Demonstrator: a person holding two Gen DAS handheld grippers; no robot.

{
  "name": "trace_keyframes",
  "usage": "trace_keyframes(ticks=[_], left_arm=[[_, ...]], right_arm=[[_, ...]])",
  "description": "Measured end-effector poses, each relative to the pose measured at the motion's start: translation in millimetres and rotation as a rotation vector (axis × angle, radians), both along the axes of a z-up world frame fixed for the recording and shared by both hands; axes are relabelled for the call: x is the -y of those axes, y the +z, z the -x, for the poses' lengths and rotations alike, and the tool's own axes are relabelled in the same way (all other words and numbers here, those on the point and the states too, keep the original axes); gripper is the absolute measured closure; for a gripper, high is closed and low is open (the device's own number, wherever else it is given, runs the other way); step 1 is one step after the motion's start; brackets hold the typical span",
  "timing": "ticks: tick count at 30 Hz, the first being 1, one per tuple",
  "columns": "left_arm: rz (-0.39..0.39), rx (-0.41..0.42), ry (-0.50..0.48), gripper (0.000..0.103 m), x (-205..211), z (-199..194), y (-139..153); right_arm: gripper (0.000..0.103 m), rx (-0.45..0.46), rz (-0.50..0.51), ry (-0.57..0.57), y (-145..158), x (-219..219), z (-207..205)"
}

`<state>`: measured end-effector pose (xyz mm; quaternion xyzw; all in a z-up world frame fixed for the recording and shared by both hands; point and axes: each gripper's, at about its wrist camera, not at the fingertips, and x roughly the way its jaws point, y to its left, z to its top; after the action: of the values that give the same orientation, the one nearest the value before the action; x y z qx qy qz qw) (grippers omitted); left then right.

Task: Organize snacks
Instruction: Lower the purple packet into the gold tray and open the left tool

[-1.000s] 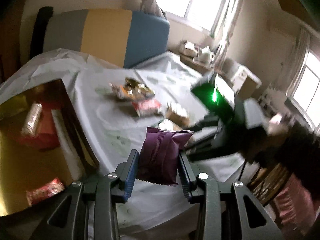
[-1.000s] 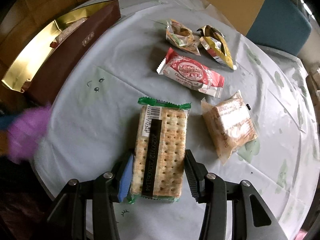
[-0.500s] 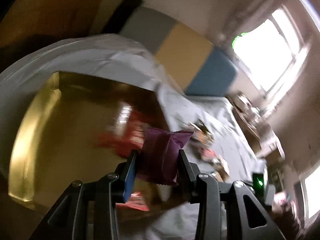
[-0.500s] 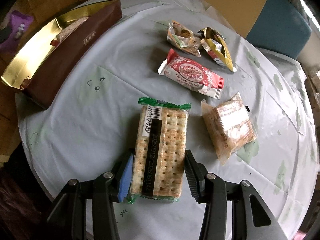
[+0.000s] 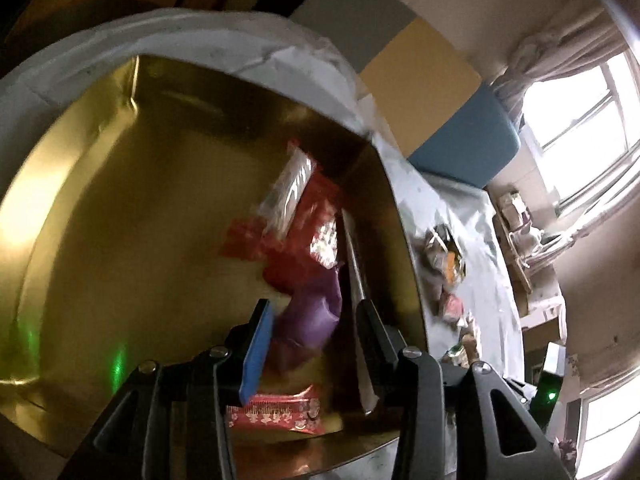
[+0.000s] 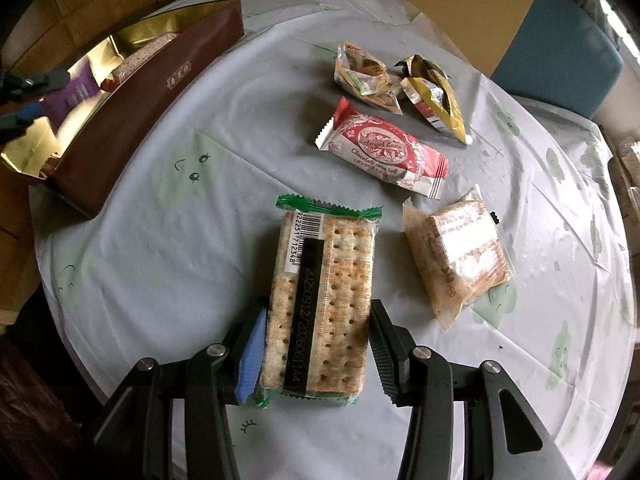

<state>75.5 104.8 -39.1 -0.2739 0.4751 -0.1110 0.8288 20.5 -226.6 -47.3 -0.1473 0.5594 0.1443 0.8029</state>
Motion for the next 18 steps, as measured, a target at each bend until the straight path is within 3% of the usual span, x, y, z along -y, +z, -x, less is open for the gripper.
trace_keyframes(ticks=[5, 11, 18], left_arm=[[-0.040, -0.005, 0.003, 0.060, 0.0, 4.8, -4.1], [-0.218, 0.043, -0.028, 0.060, 14.3, 15.6, 4.1], [-0.356, 0.088, -0.056, 0.059, 29.6, 26.1, 11.1]], right_arm=[[0.054, 0.000, 0.000, 0.001, -0.1, 0.0, 0.1], [0.054, 0.002, 0.002, 0.000, 0.2, 0.2, 0.1], [0.054, 0.007, 0.008, 0.002, 0.3, -0.5, 0.9]])
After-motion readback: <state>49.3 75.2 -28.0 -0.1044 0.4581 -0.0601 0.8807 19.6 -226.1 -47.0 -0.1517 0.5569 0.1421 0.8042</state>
